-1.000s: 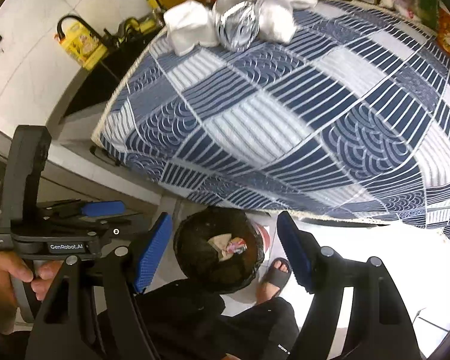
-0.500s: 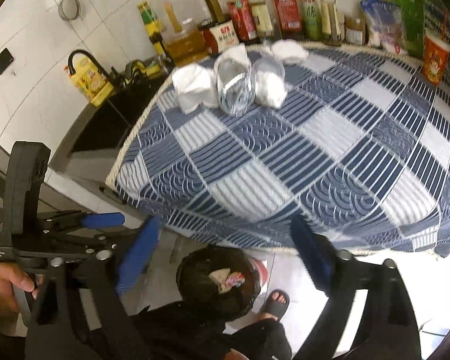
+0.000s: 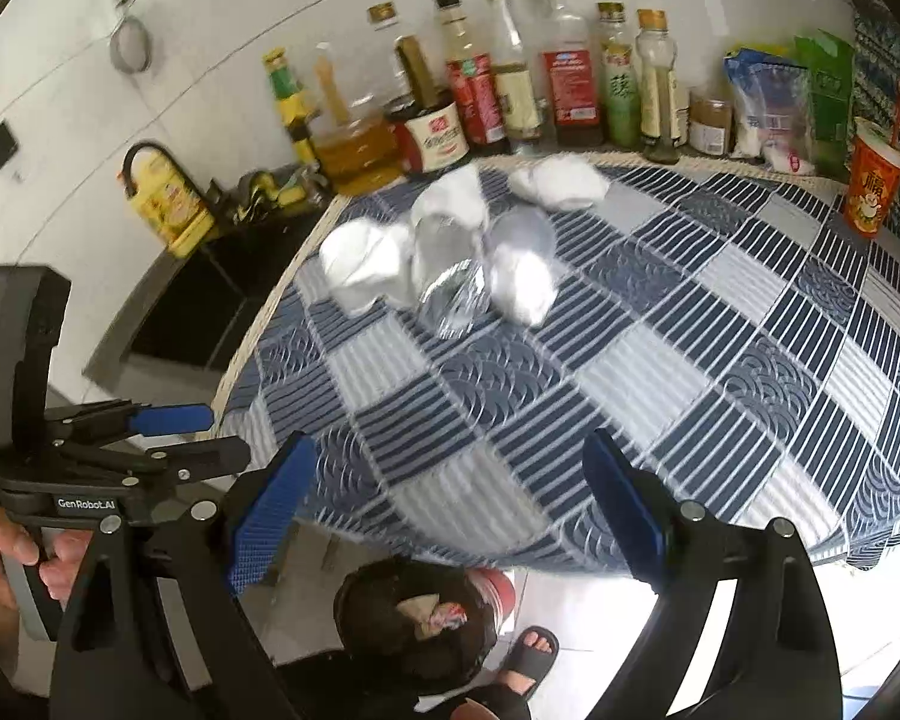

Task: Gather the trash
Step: 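Raise both tools back toward the remaining trash on the counter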

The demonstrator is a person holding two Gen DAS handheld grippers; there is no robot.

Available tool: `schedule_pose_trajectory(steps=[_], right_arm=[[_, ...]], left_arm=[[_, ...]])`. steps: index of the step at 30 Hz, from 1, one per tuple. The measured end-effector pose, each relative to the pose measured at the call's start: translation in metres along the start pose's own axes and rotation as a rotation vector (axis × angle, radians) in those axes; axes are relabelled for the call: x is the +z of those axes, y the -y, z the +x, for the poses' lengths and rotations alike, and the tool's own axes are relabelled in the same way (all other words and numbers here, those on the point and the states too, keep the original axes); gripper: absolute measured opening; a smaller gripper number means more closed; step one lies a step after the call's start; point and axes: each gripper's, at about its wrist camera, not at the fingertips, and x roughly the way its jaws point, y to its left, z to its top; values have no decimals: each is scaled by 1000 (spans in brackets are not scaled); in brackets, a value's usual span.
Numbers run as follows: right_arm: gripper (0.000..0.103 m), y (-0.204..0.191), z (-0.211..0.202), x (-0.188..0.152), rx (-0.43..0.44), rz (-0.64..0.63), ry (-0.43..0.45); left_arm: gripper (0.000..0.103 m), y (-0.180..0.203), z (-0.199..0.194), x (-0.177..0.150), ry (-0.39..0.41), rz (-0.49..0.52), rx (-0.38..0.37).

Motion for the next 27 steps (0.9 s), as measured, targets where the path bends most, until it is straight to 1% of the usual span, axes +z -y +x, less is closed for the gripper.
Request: schedule_pose_trajectory(steps=[1, 4, 7, 10, 13, 15, 17, 19, 27], right_arm=[[89, 2, 2, 5, -3, 3, 3], [89, 11, 13, 18, 7, 23, -5], [89, 20, 20, 29, 31, 57, -13], [89, 24, 26, 37, 21, 55, -3], [89, 28, 36, 44, 39, 67, -11], [89, 31, 44, 47, 46, 66, -14], [89, 36, 51, 51, 41, 73, -3], [89, 41, 56, 54, 42, 79, 10], [87, 57, 73, 65, 60, 109, 24]], left_arm=[[79, -3, 1, 9, 9, 0, 2], [79, -6, 5, 26, 14, 5, 1], [79, -5, 8, 43, 24, 30, -5], [79, -7, 16, 59, 27, 46, 4], [79, -11, 27, 73, 29, 55, 24], [79, -13, 38, 83, 22, 59, 59], [79, -13, 43, 88, 22, 63, 50], [79, -15, 49, 94, 19, 62, 69], [79, -14, 55, 110, 27, 76, 90]])
